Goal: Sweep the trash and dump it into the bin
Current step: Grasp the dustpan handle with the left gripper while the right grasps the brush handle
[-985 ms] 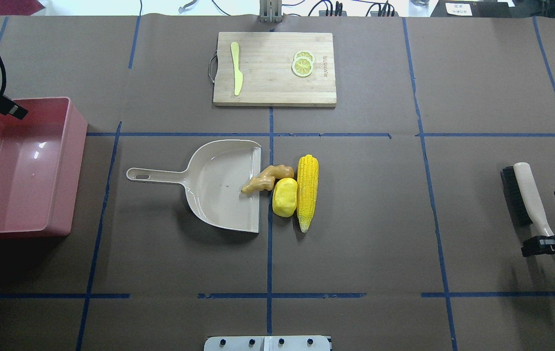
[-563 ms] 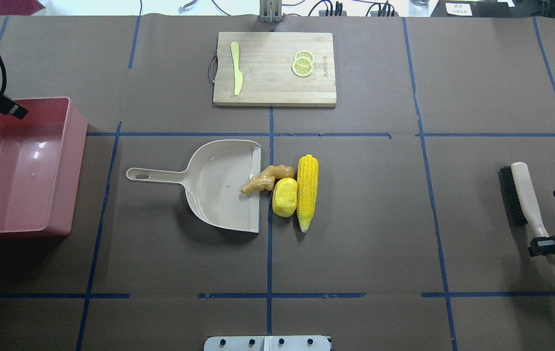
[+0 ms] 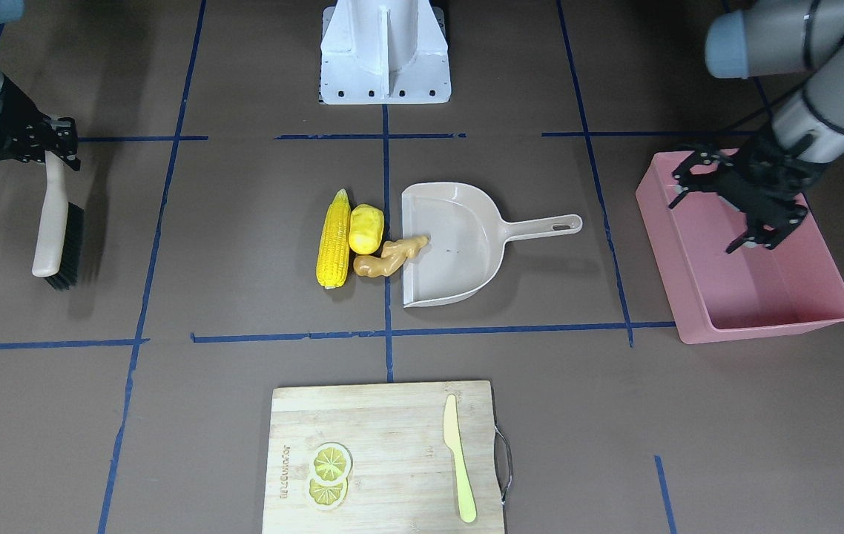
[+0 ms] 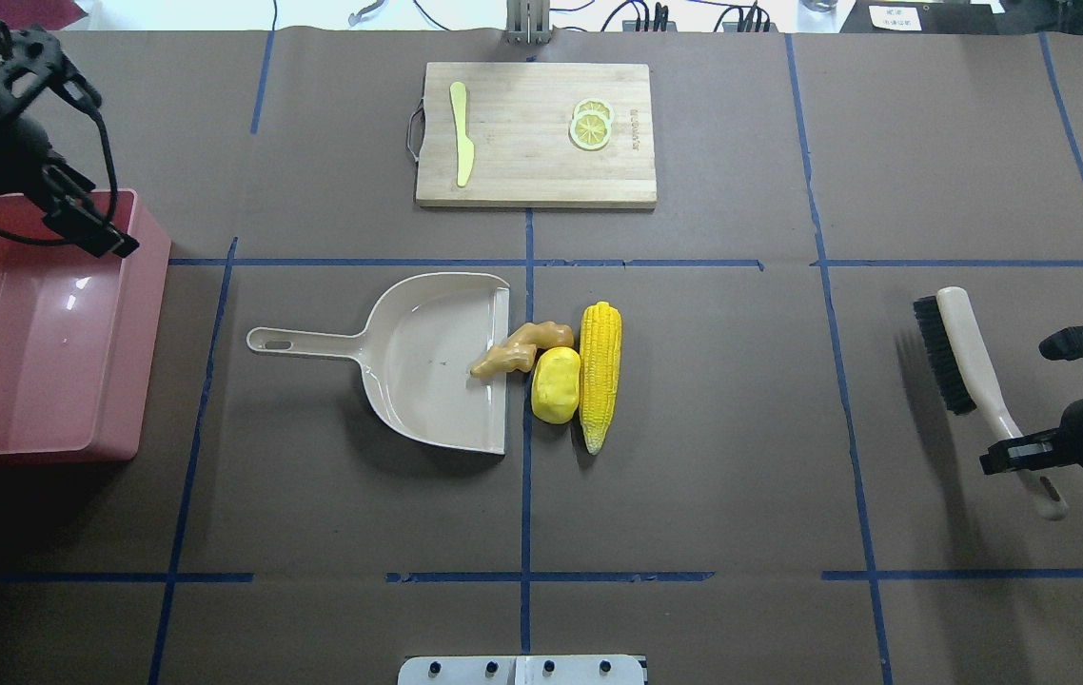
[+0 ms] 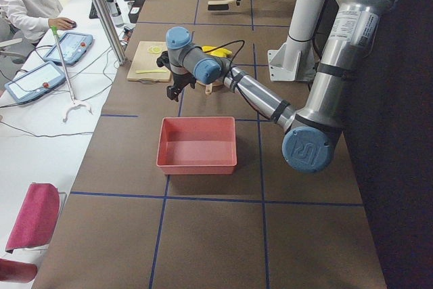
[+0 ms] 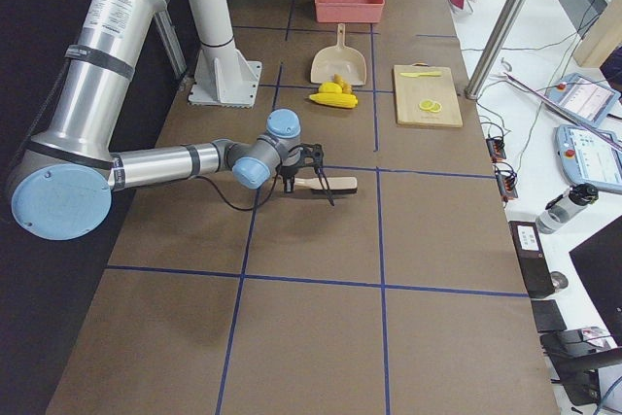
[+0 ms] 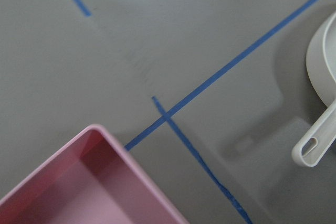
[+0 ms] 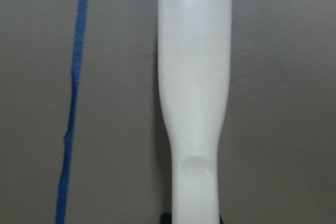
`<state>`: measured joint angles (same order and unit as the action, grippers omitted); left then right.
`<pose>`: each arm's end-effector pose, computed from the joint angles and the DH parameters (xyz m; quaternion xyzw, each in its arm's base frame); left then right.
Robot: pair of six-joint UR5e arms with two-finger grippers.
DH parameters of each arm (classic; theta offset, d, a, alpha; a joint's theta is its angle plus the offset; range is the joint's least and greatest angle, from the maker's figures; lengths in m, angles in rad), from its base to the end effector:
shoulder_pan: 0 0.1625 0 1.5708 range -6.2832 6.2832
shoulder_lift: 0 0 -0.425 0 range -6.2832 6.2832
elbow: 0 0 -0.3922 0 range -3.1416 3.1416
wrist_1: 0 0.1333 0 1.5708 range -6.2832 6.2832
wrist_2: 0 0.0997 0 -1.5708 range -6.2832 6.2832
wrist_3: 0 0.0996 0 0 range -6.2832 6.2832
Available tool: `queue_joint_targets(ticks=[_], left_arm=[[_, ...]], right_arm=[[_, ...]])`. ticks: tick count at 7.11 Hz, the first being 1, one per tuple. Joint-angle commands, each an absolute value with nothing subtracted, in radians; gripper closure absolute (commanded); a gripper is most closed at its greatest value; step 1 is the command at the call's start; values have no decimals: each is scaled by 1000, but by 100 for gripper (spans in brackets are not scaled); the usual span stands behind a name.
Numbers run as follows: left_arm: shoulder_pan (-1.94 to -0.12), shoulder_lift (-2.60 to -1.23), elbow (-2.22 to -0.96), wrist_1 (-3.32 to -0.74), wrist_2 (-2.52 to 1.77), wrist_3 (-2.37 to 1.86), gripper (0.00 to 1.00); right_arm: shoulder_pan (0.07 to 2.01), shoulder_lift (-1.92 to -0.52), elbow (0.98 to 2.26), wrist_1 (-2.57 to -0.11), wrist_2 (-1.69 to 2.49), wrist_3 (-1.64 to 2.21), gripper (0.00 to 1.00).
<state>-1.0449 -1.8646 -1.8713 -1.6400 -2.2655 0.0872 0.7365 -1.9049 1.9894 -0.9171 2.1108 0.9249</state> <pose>0.2278 -0.5311 0.3486 0.2289 0.3808 0.3740 0.8141 -0.2283 -0.3179 0.5270 0.0300 -0.4265 -0.0554 0.9023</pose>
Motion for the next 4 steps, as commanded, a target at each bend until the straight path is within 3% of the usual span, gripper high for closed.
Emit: queue_joint_targets(ticks=[1,2,4], left_arm=[[-936,-1940,-1856,-1646,-2230,226,0],[-877,-1969,-1855,-1640,-2183,227,0],[-800,-1962,-1842,-1647,-2163,245,0]], right_arm=[[693,-1797,2023,-1025,2100,949,100],[661,-1720,2067,-1181,2099,948,100],[563,-1631,2072,-1221,2020,948,100]])
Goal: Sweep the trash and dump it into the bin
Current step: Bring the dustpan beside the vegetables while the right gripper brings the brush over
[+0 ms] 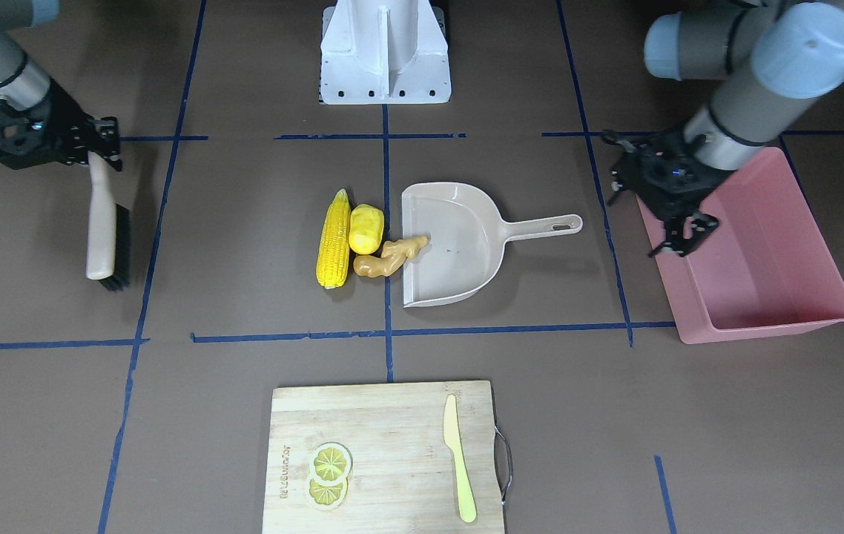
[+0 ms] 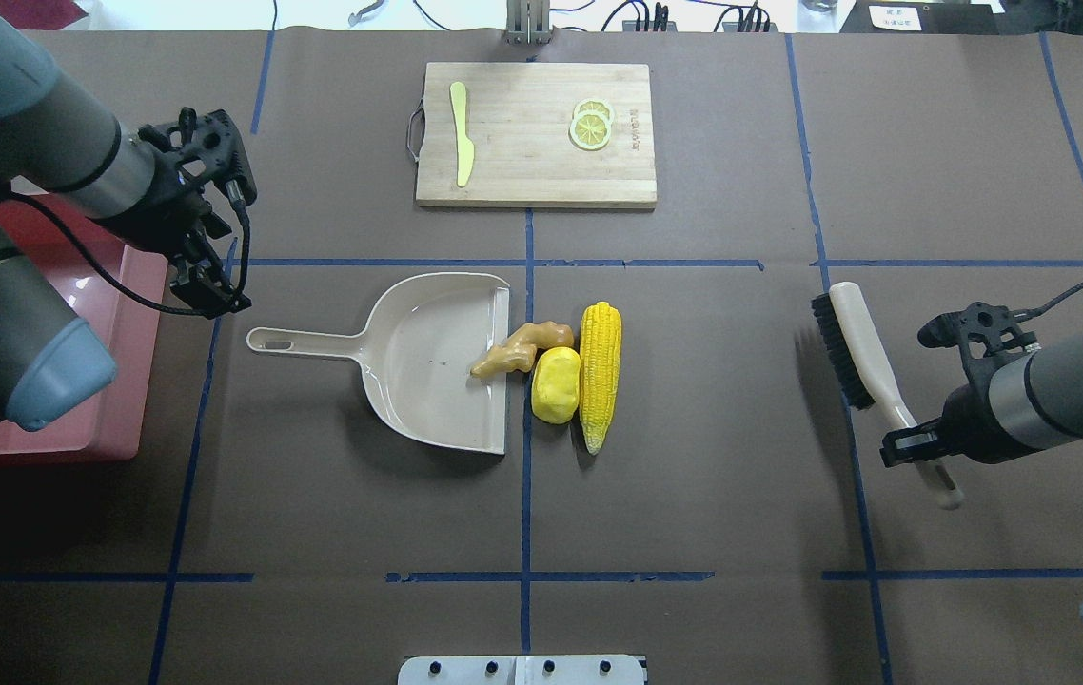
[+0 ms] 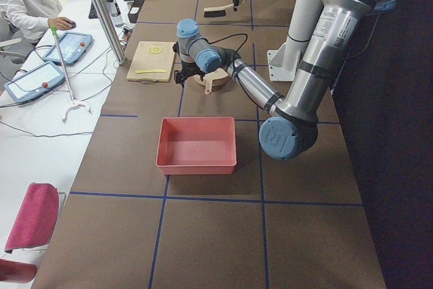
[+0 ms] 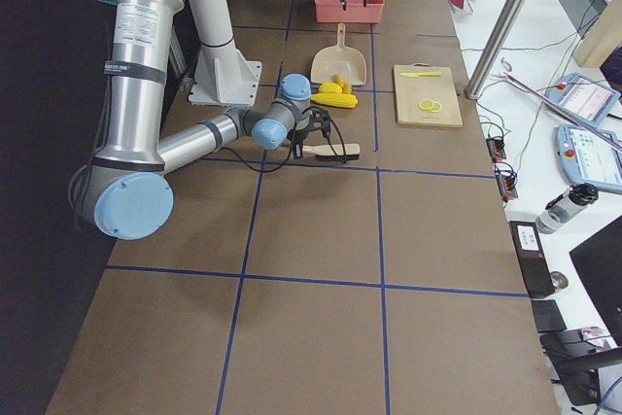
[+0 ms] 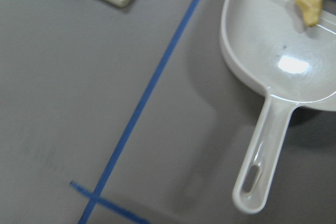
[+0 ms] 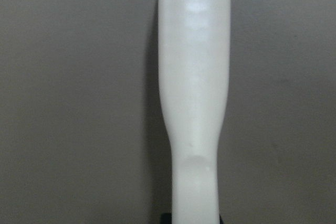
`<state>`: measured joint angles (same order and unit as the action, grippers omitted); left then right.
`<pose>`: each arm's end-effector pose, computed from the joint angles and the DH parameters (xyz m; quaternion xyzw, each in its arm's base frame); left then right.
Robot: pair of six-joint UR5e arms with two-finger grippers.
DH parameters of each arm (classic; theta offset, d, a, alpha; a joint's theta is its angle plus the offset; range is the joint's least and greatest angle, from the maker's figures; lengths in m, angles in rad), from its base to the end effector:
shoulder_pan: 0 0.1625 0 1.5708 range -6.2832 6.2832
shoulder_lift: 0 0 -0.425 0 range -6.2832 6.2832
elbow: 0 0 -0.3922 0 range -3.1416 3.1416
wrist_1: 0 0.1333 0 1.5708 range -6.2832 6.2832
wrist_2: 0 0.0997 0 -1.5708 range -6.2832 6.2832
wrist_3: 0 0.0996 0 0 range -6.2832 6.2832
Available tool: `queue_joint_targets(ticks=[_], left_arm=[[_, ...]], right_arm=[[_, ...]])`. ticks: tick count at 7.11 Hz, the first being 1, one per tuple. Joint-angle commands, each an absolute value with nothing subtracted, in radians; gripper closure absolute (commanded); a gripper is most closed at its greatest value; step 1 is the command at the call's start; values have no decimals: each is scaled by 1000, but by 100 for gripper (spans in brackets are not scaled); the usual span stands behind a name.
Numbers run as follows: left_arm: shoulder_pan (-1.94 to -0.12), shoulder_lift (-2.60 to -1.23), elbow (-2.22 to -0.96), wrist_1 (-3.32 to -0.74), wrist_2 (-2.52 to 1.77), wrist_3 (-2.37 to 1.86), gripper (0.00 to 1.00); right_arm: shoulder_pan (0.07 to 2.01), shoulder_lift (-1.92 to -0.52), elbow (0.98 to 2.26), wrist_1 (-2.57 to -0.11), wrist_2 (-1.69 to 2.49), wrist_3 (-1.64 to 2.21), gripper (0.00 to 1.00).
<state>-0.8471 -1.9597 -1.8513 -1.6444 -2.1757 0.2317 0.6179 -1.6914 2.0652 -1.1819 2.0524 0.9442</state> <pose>0.3382 -0.4985 0.3053 0.2685 0.3536 0.5050 0.7402 -0.3139 -0.3300 0.4361 0.0308 -0.4227 -0.0927 0.9010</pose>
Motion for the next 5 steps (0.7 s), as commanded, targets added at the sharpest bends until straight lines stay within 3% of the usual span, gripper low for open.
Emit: queue_joint_targets(ticks=[1,3,5], left_arm=[[-769,-1962,-1838,-1646,-2158,323,1],[-741,-1960,-1830,-1649,-2064,428,1],[-668,-1976,-1810,-1661,-1979,428,0]], right_arm=[[561,-1584,2072,-1276,2023,943,100],[543,-1461,2072,-1443,1996,957,100],[540,-1448,2066,-1460,1959,963,100]])
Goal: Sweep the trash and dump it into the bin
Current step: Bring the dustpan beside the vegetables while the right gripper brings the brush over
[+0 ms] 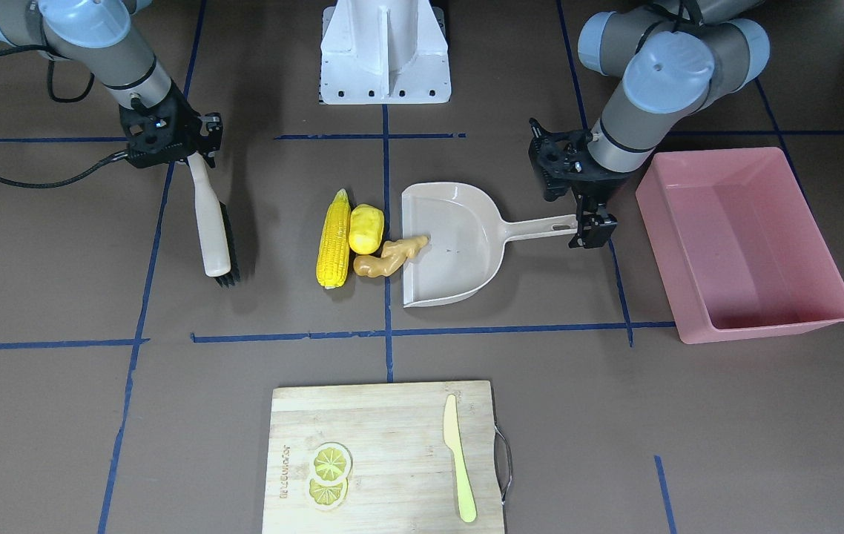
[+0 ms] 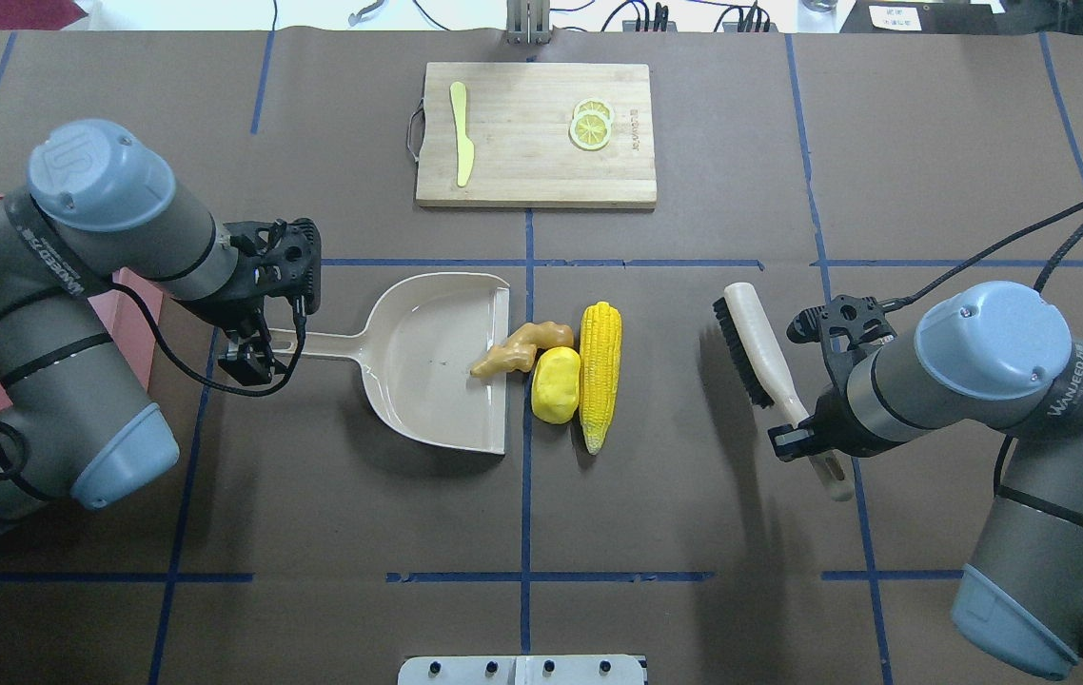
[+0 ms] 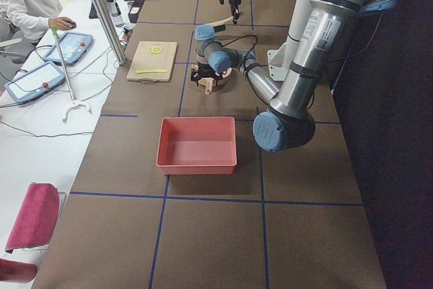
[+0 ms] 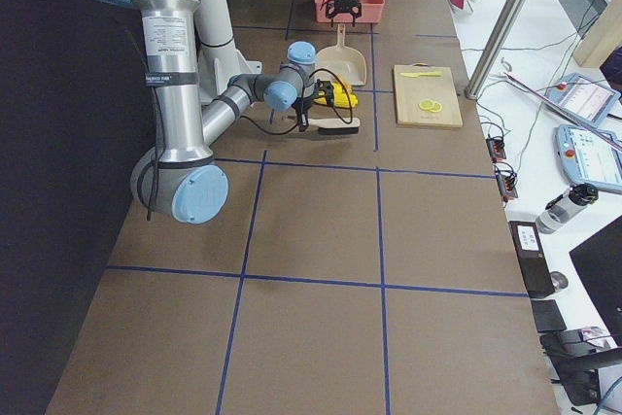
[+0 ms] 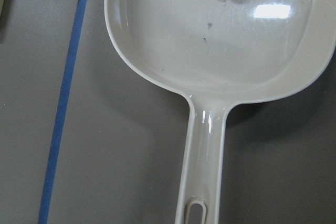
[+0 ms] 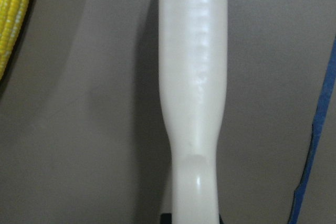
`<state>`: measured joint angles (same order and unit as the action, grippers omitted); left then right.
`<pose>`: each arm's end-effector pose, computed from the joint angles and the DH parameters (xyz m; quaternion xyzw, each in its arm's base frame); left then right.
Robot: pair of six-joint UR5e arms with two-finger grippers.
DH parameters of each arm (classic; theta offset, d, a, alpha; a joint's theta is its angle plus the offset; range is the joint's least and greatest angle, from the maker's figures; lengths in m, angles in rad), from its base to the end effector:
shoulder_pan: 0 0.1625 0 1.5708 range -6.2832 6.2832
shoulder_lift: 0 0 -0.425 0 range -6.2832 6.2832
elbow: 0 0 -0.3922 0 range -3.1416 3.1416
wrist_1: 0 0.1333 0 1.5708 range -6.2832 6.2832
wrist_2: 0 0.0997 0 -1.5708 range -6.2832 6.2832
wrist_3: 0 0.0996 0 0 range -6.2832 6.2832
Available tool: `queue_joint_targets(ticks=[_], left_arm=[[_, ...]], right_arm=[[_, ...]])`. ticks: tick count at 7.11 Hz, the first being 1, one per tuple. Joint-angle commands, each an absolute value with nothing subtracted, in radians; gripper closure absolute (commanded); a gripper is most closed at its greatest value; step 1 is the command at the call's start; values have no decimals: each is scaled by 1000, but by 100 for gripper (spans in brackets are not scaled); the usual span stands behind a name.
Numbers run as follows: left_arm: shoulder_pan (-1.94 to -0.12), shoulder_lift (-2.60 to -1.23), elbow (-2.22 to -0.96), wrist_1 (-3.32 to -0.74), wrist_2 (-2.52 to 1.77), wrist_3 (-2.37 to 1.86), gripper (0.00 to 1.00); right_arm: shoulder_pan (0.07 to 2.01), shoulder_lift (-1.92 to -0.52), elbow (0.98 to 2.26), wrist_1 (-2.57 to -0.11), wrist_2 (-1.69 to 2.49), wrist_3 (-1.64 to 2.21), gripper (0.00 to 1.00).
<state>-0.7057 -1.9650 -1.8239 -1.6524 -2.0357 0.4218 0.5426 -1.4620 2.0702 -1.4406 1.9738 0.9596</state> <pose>0.4066 -0.4629 0.3184 0.2911 0.2862 0.6112 0.6781 -0.3825 -0.3407 0.3615 0.0364 -0.3981 -0.1035 0.9107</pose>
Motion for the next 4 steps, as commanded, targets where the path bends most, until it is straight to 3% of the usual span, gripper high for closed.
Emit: queue_joint_targets(ticks=[1,4], left_arm=[[-666,-1968,-1810,-1664,-1959,433,0],[-644,-1985,-1789,-1667,-1960,422,0]], right_arm=[[541,-1448,2066,-1459,1957,962,100],[540,-1448,2071,-1456,1959,998,100]])
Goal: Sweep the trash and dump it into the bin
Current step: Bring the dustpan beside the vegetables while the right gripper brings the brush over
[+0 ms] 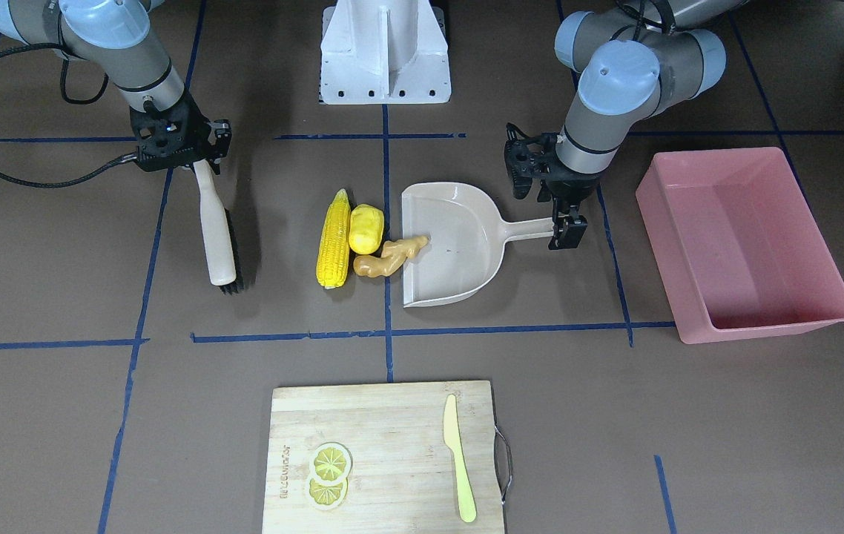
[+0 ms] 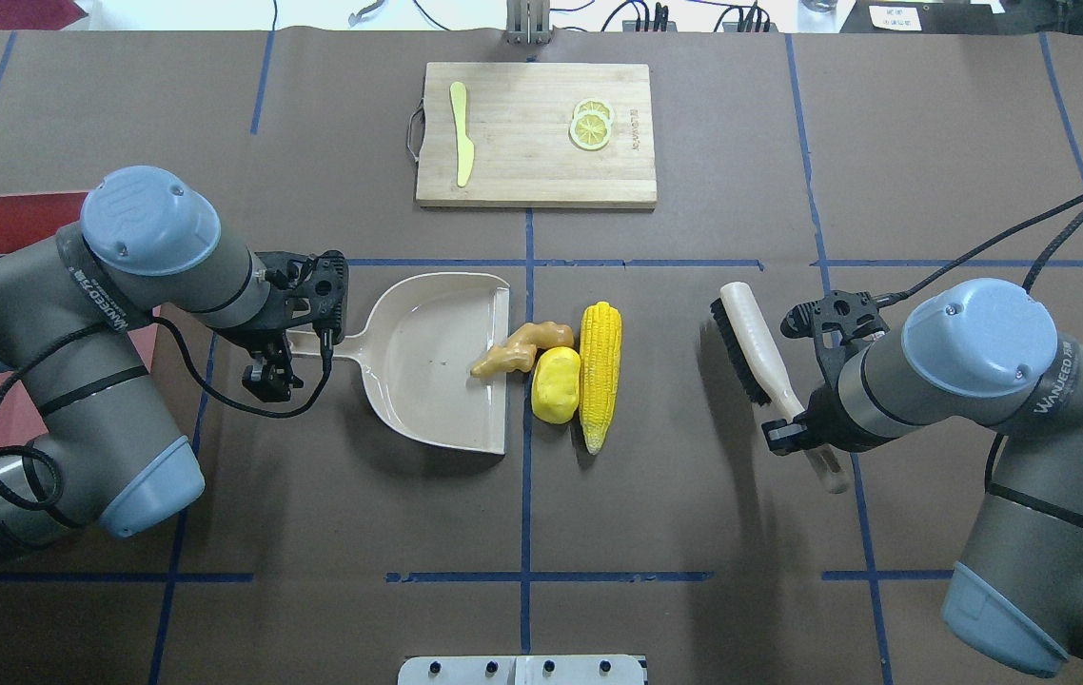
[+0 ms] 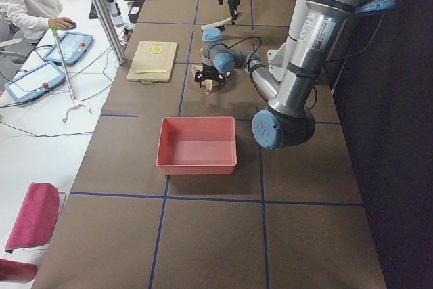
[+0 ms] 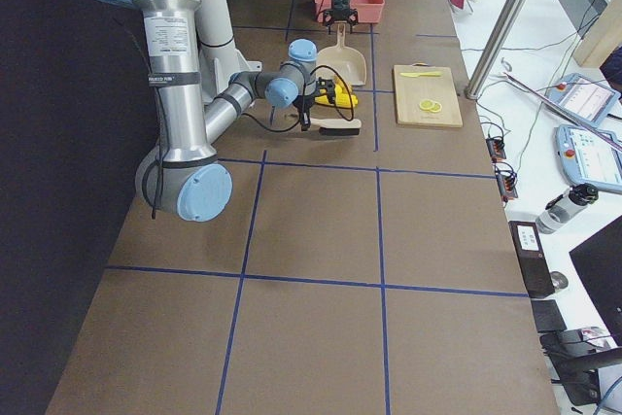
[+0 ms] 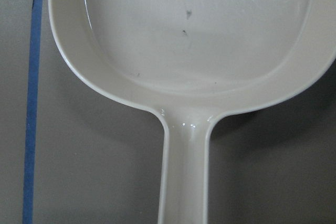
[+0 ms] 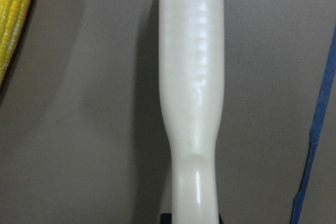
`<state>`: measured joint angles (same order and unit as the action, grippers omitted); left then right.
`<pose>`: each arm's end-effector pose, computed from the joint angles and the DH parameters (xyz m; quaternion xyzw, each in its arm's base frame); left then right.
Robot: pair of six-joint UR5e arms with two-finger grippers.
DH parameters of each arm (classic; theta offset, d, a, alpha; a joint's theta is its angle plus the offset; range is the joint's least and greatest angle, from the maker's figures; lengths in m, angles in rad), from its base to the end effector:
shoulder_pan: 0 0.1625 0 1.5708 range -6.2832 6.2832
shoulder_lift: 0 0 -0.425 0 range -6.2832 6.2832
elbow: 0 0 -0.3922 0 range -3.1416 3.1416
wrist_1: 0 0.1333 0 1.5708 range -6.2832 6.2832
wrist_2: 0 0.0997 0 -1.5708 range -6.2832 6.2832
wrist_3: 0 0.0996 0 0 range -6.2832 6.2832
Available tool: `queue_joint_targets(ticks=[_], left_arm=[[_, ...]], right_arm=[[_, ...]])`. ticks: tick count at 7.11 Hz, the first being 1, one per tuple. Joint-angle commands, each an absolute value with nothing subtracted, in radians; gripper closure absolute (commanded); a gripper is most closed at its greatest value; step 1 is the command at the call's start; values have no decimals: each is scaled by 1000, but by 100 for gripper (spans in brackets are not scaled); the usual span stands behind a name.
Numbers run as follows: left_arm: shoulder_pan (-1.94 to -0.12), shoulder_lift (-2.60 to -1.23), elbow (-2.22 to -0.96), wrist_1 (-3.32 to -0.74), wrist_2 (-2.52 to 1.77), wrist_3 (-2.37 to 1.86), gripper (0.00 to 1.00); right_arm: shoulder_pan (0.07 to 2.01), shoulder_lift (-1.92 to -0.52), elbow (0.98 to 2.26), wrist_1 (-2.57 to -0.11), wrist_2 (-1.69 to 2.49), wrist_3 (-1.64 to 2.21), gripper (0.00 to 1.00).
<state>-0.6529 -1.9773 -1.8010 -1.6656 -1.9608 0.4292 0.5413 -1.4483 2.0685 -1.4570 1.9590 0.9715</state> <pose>0.4338 -0.4519 0.3216 0.2967 0.2605 0.6256 0.6728 -0.3851 -0.3431 0.3580 0.0385 -0.3936 -0.0957 0.9135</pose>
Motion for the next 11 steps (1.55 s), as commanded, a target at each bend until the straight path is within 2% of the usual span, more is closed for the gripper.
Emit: queue_joint_targets(ticks=[1,2,3,4,5,6,7,11], left_arm=[[-637,-1990,-1772,-1667,-1960,422,5],[-631,-1990,-1767,-1666,-1960,420,11],[-627,-1990,-1767,-1663,-1960,419,24],[-627,-1991,-1767,-1661,-1959,419,41],[-624,-1997,-1767,-1658,-1956,423,69],[-624,-1997,-1761,-1661,-1954,431,87],[-626,-1999,-1763,-1664,-1916,433,92],[-624,-2029,-1759,-1661,-1871,434,92]], right_arm=[[537,-1448,2069,-1453,1957,1017,100],[535,-1448,2068,-1453,1959,1017,100],[526,-1445,2066,-1451,1957,1019,100],[509,-1412,2063,-1453,1957,1040,100],[485,-1395,2054,-1453,1944,1089,100],[456,-1370,2049,-1453,1936,1119,100],[431,-1350,2042,-1453,1924,1147,100],[414,-1295,1991,-1456,1921,1192,100]])
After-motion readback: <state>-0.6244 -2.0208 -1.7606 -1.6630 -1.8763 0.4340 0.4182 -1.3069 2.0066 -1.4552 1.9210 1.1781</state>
